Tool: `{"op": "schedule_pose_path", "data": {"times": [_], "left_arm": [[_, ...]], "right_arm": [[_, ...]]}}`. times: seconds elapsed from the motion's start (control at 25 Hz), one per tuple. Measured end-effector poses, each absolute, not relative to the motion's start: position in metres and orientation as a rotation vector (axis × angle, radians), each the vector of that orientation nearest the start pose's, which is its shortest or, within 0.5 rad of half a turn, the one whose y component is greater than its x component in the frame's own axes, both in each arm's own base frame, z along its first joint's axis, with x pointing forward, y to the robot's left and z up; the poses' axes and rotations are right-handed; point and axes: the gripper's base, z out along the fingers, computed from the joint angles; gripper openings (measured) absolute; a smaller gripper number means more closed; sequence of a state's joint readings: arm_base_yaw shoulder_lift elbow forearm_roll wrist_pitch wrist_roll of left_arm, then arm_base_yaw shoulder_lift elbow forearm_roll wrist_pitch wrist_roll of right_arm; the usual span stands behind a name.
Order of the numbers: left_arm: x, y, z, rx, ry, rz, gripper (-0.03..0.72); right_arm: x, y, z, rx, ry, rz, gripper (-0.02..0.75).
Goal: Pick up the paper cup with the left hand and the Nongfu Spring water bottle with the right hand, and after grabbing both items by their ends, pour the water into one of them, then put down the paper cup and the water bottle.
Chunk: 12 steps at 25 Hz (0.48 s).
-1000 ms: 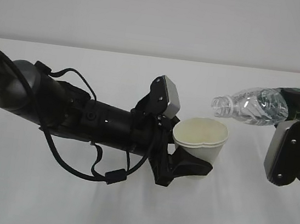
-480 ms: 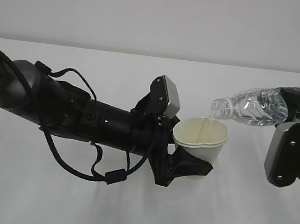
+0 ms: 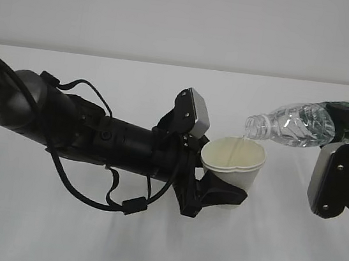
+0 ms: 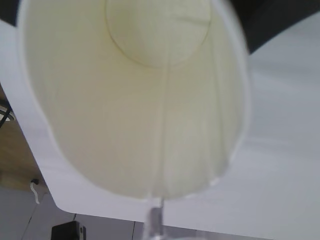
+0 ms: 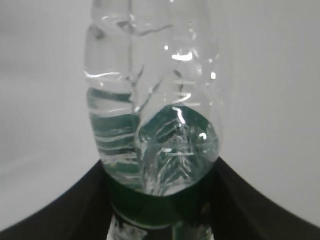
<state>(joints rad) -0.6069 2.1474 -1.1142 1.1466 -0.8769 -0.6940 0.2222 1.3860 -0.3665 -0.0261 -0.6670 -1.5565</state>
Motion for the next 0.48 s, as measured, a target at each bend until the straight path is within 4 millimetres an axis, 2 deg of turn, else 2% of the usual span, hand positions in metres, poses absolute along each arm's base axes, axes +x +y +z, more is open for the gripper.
{"op": "schedule_pose_path", "data": {"times": [0.48], "left_arm": [[0.2990,-0.2851,0.1175,1.286,1.601,-1.007,0.462]], "right_arm": [[0.2347,0.0545,0.1955,-1.539,1.187,-0.928,0.403]]}}
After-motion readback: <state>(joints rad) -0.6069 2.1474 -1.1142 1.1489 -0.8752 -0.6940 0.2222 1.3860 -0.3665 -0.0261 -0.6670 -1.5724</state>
